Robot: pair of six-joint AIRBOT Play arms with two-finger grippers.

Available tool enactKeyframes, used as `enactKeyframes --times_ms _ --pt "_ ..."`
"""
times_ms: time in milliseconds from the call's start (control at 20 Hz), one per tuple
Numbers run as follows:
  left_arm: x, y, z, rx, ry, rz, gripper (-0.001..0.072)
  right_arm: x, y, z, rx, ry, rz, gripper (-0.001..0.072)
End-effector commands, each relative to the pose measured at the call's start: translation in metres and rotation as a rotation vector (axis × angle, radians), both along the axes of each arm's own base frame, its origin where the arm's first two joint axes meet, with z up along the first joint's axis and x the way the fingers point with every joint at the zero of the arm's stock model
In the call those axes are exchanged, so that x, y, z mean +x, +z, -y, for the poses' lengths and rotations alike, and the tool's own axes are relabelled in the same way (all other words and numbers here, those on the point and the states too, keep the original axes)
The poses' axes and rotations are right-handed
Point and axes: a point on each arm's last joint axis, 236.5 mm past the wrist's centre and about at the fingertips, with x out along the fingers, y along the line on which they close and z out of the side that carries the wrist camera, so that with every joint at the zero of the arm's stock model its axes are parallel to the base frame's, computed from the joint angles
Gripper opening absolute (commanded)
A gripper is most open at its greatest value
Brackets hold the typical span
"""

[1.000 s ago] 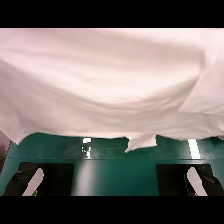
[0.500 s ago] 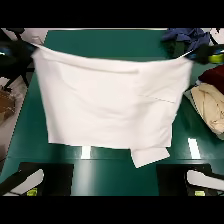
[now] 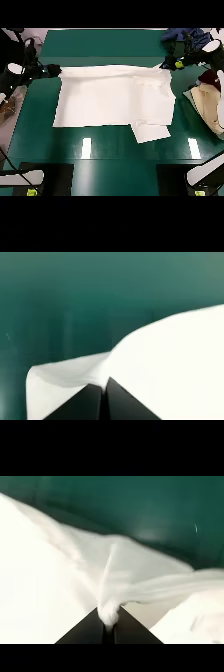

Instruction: Fold the shirts.

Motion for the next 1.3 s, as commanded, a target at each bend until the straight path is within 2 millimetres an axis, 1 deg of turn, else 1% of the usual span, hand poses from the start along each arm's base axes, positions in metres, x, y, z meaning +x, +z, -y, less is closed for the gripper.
enactKeyframes --times_ms 0,100,300,350,450,500,550,600,650,750,800,850,900,950,1000,1050,1100,1150,1200,1250 --pt "-0.006 -0.028 -0.010 0.123 -0.042 -0.057 0.0023 -0.037 -0.036 0.022 -0.133 0.041 -0.189 0.0021" --pt "-0.012 -0.037 -0.021 0.181 -0.033 -0.096 0.0022 -0.062 -0.054 0.032 -0.162 0.038 -0.295 0.0021" --pt "-0.018 -0.044 -0.022 0.204 -0.055 -0.128 0.0023 -0.097 -0.081 0.029 -0.150 0.033 -0.388 0.0021" --pt "-0.019 -0.046 -0.021 0.202 -0.059 -0.137 0.0024 -0.105 -0.087 0.025 -0.140 0.039 -0.415 0.0021" --pt "-0.026 -0.057 -0.016 0.188 -0.081 -0.181 0.0026 -0.116 -0.096 0.007 -0.098 0.058 -0.450 0.0023" --pt "-0.032 -0.066 -0.012 0.179 -0.102 -0.216 0.0026 -0.117 -0.095 -0.002 -0.064 0.064 -0.449 0.0067" --pt "-0.037 -0.072 -0.009 0.167 -0.118 -0.246 0.0069 -0.115 -0.090 -0.013 -0.010 0.062 -0.442 0.0257" --pt "-0.042 -0.079 -0.006 0.156 -0.129 -0.279 0.0218 -0.111 -0.082 -0.019 0.039 0.056 -0.428 0.0343" --pt "-0.052 -0.086 -0.002 0.127 -0.133 -0.335 0.0246 -0.108 -0.072 -0.018 0.061 0.044 -0.410 0.0343" --pt "-0.069 -0.094 -0.008 0.064 -0.089 -0.433 0.0246 -0.110 -0.049 -0.005 0.037 0.032 -0.365 0.0343" --pt "-0.071 -0.091 -0.015 0.025 -0.052 -0.450 0.0281 -0.113 -0.035 0.005 0.015 0.022 -0.342 0.0343" --pt "-0.073 -0.083 -0.024 -0.017 -0.013 -0.451 0.0388 -0.118 -0.020 0.019 -0.014 0.006 -0.316 0.0343" --pt "-0.077 -0.072 -0.036 -0.057 0.015 -0.449 0.0397 -0.124 -0.007 0.032 -0.039 -0.010 -0.301 0.0343" --pt "-0.087 -0.063 -0.048 -0.083 0.031 -0.461 0.0397 -0.132 0.004 0.047 -0.054 -0.045 -0.282 0.0343" --pt "-0.101 -0.059 -0.059 -0.098 0.037 -0.497 0.0397 -0.143 0.007 0.064 -0.064 -0.091 -0.278 0.0344" --pt "-0.120 -0.060 -0.066 -0.122 0.024 -0.558 0.0398 -0.156 0.005 0.076 -0.041 -0.138 -0.291 0.0355" --pt "-0.137 -0.064 -0.070 -0.143 0.004 -0.614 0.0398 -0.174 -0.002 0.085 0.000 -0.183 -0.326 0.0457" --pt "-0.156 -0.071 -0.071 -0.175 -0.011 -0.673 0.0398 -0.194 -0.012 0.085 0.061 -0.209 -0.357 0.0490" --pt "-0.174 -0.078 -0.067 -0.213 -0.036 -0.726 0.0397 -0.212 -0.021 0.079 0.128 -0.215 -0.376 0.0490" --pt "-0.186 -0.085 -0.059 -0.276 -0.041 -0.762 0.0398 -0.230 -0.032 0.072 0.194 -0.231 -0.398 0.0508"
